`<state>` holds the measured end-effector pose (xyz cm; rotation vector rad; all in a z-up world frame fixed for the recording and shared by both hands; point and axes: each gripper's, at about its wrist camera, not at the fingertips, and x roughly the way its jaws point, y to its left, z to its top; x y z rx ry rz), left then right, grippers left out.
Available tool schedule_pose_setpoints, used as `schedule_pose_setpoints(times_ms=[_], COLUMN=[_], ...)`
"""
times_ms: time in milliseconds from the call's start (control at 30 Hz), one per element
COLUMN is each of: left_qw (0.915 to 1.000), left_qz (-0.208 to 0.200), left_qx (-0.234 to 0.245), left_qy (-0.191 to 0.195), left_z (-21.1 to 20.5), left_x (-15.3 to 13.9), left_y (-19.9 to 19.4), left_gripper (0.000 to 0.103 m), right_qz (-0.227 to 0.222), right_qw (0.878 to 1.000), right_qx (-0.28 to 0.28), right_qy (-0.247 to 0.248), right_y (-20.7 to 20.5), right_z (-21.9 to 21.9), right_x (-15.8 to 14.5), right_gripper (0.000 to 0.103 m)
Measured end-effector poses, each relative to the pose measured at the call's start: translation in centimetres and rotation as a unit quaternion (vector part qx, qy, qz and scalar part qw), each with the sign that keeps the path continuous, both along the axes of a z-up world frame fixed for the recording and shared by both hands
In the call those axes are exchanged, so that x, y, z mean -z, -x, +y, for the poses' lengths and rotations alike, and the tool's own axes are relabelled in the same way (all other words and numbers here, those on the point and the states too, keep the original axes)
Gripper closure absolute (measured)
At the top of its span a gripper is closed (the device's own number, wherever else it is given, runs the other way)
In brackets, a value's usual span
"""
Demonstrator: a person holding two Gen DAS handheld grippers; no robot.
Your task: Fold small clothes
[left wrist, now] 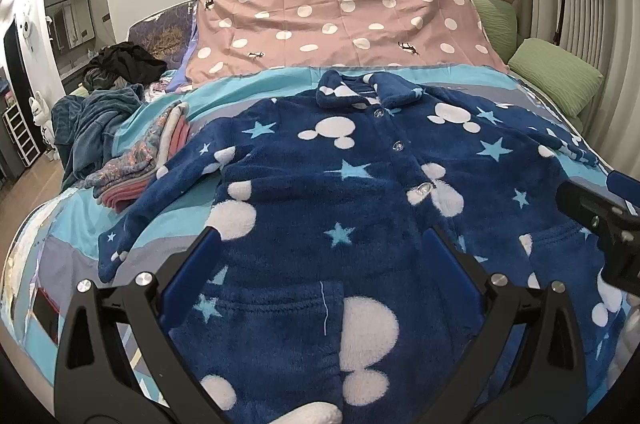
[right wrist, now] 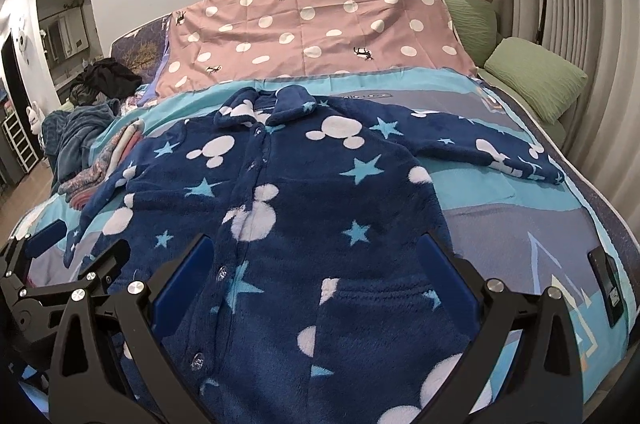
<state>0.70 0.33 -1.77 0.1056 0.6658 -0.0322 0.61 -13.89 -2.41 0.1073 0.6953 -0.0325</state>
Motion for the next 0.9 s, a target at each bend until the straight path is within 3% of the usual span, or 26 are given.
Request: schedule_pose_setpoints(times_ms=[233, 600, 900], left_qw=[0.9999, 0.9977, 0.9971], left_qz=[0.008, 0.016, 0.024], left_qx=[-0.008, -0.064, -0.072], left_qy=[-0.001, -0.01, -0.003], left_z=[0.2, 2.1, 3.3], left_x=[0.2, 0.0, 0.4], left_y=[-0.2, -0.4, -0.4], left_gripper=[0.002, 0.002, 0.002], right_qz=[0.009, 0.015, 0.022], right_qw=[1.0, 1.0, 0.999], right_qx=[-0.005, -0.011, -0.021], right_qy=[0.0, 0.005, 0.013], right_y=[-0.3, -0.3, -0.6], right_z=[0.2, 0.8, 2.1], right_x=[0.2, 0.3, 0.4], right_gripper=[0.001, 0.001, 0.001])
